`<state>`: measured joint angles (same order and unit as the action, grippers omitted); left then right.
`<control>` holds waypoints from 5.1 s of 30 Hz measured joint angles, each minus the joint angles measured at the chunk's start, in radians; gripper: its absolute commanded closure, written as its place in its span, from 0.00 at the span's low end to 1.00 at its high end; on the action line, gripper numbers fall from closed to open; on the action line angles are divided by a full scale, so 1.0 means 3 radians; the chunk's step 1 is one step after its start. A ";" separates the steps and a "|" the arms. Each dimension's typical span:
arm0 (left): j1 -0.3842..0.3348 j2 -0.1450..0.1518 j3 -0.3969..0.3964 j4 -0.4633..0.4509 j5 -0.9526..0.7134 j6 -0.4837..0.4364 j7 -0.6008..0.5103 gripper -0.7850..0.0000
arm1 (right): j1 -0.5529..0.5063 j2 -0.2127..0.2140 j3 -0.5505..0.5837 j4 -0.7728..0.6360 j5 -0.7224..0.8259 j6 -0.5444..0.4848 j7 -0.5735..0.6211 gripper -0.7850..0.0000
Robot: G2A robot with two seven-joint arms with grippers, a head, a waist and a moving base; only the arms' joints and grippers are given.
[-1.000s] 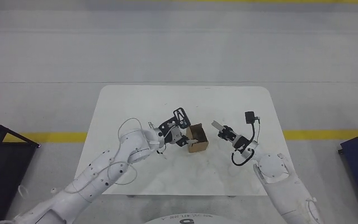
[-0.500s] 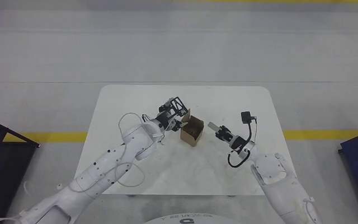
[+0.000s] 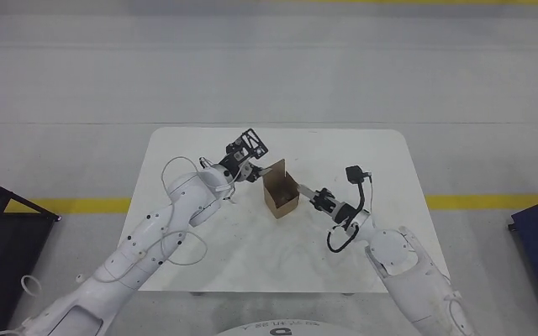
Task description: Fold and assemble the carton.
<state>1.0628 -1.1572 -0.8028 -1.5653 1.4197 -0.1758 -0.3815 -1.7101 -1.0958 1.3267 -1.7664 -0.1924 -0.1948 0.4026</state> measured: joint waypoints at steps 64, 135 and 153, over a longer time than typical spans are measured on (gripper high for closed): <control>0.0626 0.0200 -0.0993 -0.0220 0.0020 -0.0083 0.0780 0.00 | 0.2160 -0.0651 -0.1957 0.0773 -0.1524 0.4024 0.1353 1.00; 0.0626 0.0200 -0.0993 -0.0220 0.0020 -0.0083 0.0780 0.00 | 0.1694 -0.1588 -0.1103 0.1449 -0.2409 0.4024 0.1352 1.00; 0.0626 0.0200 -0.0993 -0.0220 0.0020 -0.0083 0.0780 0.00 | 0.1615 -0.1531 -0.1048 0.1091 -0.2221 0.4024 0.1352 1.00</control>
<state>1.2507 -1.0972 -1.1007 -1.6312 1.4257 -0.2008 -0.1474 -1.2256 -1.5551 1.0123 -1.4389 -0.8587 1.0123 0.8081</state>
